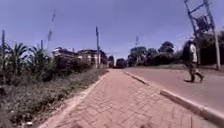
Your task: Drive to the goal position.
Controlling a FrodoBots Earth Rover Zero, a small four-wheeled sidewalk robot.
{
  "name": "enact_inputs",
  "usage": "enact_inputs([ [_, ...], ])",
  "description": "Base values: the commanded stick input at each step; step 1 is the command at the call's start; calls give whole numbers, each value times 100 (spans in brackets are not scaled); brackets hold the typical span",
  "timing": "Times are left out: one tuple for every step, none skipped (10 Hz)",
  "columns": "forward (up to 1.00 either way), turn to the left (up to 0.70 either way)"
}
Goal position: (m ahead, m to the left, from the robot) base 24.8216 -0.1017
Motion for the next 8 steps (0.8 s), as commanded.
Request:
enact_inputs([
  [85,0],
  [85,-13],
  [85,-29],
  [85,-22],
  [85,-6],
  [85,0],
  [85,0],
  [85,0],
])
